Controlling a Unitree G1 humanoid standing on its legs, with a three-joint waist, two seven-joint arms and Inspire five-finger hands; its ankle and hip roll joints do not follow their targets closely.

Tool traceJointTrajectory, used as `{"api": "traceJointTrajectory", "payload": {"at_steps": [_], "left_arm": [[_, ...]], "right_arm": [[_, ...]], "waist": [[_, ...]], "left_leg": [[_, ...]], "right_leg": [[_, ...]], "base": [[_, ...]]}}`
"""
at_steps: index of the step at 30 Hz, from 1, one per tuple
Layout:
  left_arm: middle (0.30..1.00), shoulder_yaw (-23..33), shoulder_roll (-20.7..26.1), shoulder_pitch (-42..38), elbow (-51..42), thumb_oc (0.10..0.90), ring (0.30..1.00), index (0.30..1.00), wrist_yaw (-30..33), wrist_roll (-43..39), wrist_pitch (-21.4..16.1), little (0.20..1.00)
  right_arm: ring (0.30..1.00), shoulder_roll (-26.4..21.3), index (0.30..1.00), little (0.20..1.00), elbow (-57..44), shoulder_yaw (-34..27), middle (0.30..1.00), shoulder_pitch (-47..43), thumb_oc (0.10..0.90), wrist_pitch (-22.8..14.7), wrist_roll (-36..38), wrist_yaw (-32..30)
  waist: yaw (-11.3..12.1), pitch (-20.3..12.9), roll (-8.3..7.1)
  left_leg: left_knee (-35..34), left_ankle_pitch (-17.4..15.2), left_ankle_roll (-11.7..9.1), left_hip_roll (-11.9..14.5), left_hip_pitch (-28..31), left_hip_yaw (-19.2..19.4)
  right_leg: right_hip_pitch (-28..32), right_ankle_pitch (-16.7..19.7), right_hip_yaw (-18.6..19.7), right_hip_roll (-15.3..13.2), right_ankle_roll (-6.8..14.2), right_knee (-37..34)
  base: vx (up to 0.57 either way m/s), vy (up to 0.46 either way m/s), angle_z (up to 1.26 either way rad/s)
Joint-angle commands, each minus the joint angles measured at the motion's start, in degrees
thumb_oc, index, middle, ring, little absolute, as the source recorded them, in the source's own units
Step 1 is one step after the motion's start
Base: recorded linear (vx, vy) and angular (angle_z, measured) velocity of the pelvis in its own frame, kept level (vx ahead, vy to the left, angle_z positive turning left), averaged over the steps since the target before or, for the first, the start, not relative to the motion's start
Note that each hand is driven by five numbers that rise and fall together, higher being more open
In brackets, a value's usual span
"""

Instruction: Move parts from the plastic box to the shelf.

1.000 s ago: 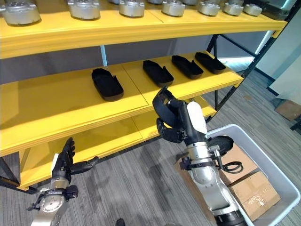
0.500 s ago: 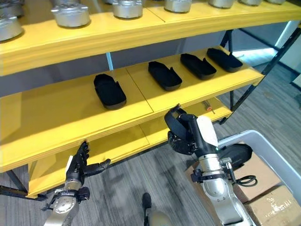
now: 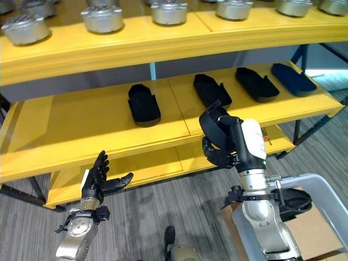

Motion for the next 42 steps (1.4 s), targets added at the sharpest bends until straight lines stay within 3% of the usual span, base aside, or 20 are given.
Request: {"api": "traceJointTrajectory", "payload": {"at_steps": [1, 2, 3, 5, 6, 7, 12, 19, 32, 39, 42], "left_arm": [[1.000, 2.47, 3.34, -0.51, -5.70, 0.900, 1.000, 1.000, 1.47, -0.69, -5.73, 1.000], [1.000, 2.50, 3.34, -0.51, -5.63, 0.900, 1.000, 1.000, 1.64, -0.71, -5.48, 1.000], [1.000, 2.51, 3.25, -0.54, -5.64, 0.900, 1.000, 1.000, 1.67, -0.69, -5.44, 1.000], [1.000, 2.55, 3.22, -0.85, -5.72, 0.900, 1.000, 1.000, 1.41, -1.07, -5.69, 1.000], [1.000, 2.46, 3.04, -1.08, -5.60, 0.900, 1.000, 1.000, 1.25, -0.91, -5.71, 1.000], [1.000, 2.62, 3.33, -0.40, -6.05, 0.900, 1.000, 1.000, 0.66, -0.78, -5.87, 1.000], [1.000, 3.45, 5.07, -0.25, -6.91, 0.900, 1.000, 1.000, 0.48, -0.13, -5.95, 1.000], [1.000, 4.33, 5.40, -0.82, -7.29, 0.900, 1.000, 1.000, 1.42, 0.99, -5.69, 1.000], [1.000, 5.71, 4.88, 1.23, -7.98, 0.900, 1.000, 1.000, 1.65, 2.05, -4.29, 1.000], [1.000, 6.09, 5.20, 2.12, -8.55, 0.900, 1.000, 1.000, 1.59, 1.92, -4.13, 1.000], [1.000, 6.39, 5.30, 2.66, -8.54, 0.900, 1.000, 1.000, 1.57, 1.60, -4.23, 1.000]], "right_arm": [[0.300, -2.21, 0.300, 0.300, -8.64, -5.15, 0.300, -5.03, 0.400, -6.23, 0.66, -6.49], [0.300, -2.45, 0.300, 0.300, -8.48, -4.73, 0.300, -5.27, 0.400, -6.00, 0.69, -6.40], [0.300, -2.55, 0.300, 0.300, -8.40, -4.68, 0.300, -5.38, 0.400, -6.00, 0.69, -6.44], [0.300, -2.99, 0.300, 0.300, -8.67, -4.78, 0.300, -5.37, 0.400, -5.95, 0.30, -5.97], [0.300, -3.20, 0.300, 0.300, -9.28, -5.55, 0.300, -4.86, 0.400, -6.13, -0.17, -6.10], [0.300, -3.53, 0.300, 0.300, -9.53, -6.12, 0.300, -4.42, 0.400, -5.81, -0.84, -5.77], [0.300, -4.55, 0.300, 0.300, -9.84, -6.75, 0.300, -4.85, 0.400, -4.35, -4.76, -5.25], [0.300, -7.32, 0.300, 0.300, -8.88, -6.09, 0.300, -8.32, 0.400, -2.05, -10.64, -4.39], [0.300, -12.39, 0.300, 0.300, -6.03, 0.59, 0.300, -17.54, 0.400, -0.13, -18.42, -0.77], [0.300, -13.14, 0.300, 0.300, -4.15, 5.20, 0.300, -22.08, 0.400, 0.08, -18.46, 1.32], [0.300, -13.74, 0.300, 0.300, -2.72, 8.93, 0.300, -26.10, 0.400, 0.04, -18.31, 2.97]], "waist": [[0.67, -5.34, 1.85], [1.09, -5.20, 2.43], [1.03, -5.15, 2.63], [1.06, -5.20, 3.56], [0.76, -5.47, 3.92], [1.14, -5.60, 3.95], [2.17, -5.92, 2.90], [4.08, -7.12, 1.06], [7.60, -7.91, -2.30], [9.30, -7.10, -3.40], [11.05, -6.04, -4.23]], "left_leg": [[-9.22, 18.56, -1.62, 10.70, 2.73, -0.44], [-10.41, 21.46, -2.34, 11.57, 3.11, -2.04], [-11.32, 22.19, -2.62, 11.76, 3.47, -2.06], [-12.59, 19.91, -3.29, 10.21, 4.54, -2.25], [-12.96, 18.95, -3.71, 9.64, 4.53, -0.43], [-12.90, 16.52, -3.45, 7.36, 5.12, -0.34], [-14.60, 13.46, -2.45, 2.53, 6.04, 1.60], [-15.95, 11.50, -0.54, -1.89, 5.64, 1.97], [-18.13, 11.26, 0.53, -3.92, 4.67, 1.13], [-18.17, 11.44, 0.51, -3.85, 3.70, 0.48], [-18.15, 11.65, 0.49, -3.77, 2.69, -0.28]], "right_leg": [[2.25, -0.41, 1.89, -5.38, 5.48, 11.09], [1.81, -0.78, 2.60, -5.43, 5.73, 12.16], [1.57, -1.05, 2.53, -5.21, 5.56, 12.66], [1.01, -1.66, 2.92, -5.70, 6.20, 14.26], [1.33, -1.76, 2.98, -6.33, 6.46, 14.36], [2.43, -1.08, 3.29, -7.64, 6.85, 13.72], [4.78, 0.56, 3.30, -10.97, 8.97, 11.39], [6.08, 3.79, 2.53, -14.48, 11.44, 8.15], [6.83, 7.96, 0.34, -15.63, 12.98, 5.19], [6.84, 8.59, -0.84, -15.41, 13.01, 4.65], [6.85, 8.84, -1.70, -15.25, 13.02, 4.34]], "base": [[0.17, 0.318, -0.39], [0.09, 0.129, -0.13], [0.09, 0.151, 0.14], [0.10, 0.181, -0.06], [0.22, 0.316, -0.28], [0.23, 0.332, -0.08], [0.15, 0.239, -0.08], [0.10, 0.150, 0.13], [0.05, 0.032, 0.04], [0.01, -0.009, 0.08], [0.00, -0.041, 0.11]]}}
